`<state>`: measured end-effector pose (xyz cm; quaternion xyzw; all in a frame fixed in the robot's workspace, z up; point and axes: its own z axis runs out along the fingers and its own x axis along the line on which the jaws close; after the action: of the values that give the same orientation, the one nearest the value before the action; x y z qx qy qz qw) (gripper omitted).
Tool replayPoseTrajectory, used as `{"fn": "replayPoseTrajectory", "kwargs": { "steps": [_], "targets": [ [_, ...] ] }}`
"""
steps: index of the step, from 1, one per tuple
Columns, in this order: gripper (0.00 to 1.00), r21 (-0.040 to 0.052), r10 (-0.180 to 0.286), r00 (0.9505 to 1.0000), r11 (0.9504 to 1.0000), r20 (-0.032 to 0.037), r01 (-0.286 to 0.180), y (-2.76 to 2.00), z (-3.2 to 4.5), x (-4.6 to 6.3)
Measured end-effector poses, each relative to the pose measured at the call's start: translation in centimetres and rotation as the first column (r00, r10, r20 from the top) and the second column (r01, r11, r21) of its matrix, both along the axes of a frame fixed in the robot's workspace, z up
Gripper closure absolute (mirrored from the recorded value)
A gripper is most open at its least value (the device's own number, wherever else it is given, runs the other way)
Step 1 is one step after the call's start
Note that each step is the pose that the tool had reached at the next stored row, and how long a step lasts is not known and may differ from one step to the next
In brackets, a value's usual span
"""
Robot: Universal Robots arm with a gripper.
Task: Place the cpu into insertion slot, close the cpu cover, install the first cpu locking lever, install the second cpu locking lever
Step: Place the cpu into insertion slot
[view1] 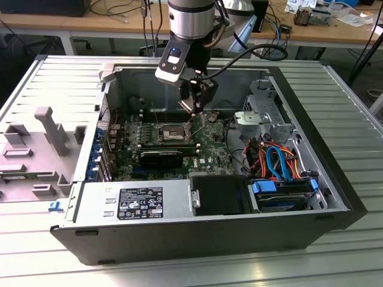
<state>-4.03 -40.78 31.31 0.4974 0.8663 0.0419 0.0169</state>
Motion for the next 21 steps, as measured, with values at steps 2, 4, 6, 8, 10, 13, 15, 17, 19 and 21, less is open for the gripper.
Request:
{"fn": "replayPoseTrajectory", "kwargs": {
  "steps": [2,4,6,8,10,13,15,17,19,21],
  "targets": [
    [0.45,0.0,-0.002,1.0,1.0,0.0,0.002,0.0,0.0,0.0],
    [0.45,0.0,-0.005,1.0,1.0,0.0,0.005,0.0,0.0,0.0],
    [0.45,0.0,-0.007,1.0,1.0,0.0,0.007,0.0,0.0,0.0],
    [0.45,0.0,-0.011,0.9999,0.9999,0.0,0.011,0.0,0.0,0.0],
    [0.45,0.0,-0.015,0.9999,0.9999,0.0,0.015,0.0,0.0,0.0],
    [0.45,0.0,-0.02,0.9998,0.9998,0.0,0.02,0.0,0.0,0.0],
    [0.45,0.0,-0.024,0.9997,0.9997,0.0,0.024,0.0,0.0,0.0],
    [0.45,0.0,-0.027,0.9996,0.9996,0.0,0.027,0.0,0.0,0.0],
    [0.45,0.0,-0.031,0.9995,0.9995,0.0,0.031,0.0,0.0,0.0],
    [0.45,0.0,-0.034,0.9994,0.9994,0.0,0.034,0.0,0.0,0.0]
  ]
}}
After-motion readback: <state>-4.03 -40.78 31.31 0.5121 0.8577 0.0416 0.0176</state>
